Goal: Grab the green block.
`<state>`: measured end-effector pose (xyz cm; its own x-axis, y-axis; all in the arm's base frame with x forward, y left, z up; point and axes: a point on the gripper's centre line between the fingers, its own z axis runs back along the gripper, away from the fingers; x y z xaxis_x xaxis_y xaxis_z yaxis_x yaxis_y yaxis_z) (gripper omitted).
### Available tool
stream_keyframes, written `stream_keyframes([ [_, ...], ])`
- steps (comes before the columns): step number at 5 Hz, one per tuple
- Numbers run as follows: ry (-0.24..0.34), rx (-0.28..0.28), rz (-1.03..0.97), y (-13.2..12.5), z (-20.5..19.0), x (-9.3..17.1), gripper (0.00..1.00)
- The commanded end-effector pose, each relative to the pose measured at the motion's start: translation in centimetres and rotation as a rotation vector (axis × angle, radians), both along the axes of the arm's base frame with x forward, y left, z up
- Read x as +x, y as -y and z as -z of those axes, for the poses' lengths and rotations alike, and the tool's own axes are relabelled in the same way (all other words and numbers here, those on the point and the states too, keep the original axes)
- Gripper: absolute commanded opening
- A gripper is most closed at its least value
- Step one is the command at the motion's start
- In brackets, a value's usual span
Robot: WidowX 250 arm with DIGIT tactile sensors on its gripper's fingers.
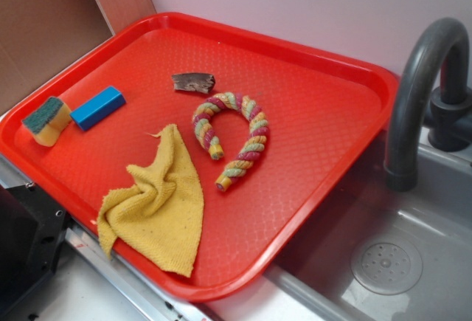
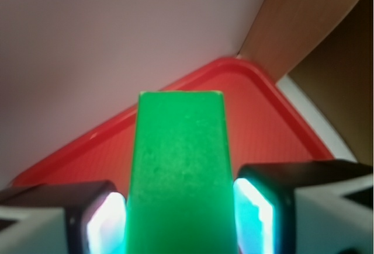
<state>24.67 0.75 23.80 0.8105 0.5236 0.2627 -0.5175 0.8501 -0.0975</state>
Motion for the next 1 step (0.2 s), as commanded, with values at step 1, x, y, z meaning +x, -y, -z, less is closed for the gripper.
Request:
stream_keyframes([
  [1,0.032,-0.175,0.078,-2.42,-5.25,-0.82,1.0],
])
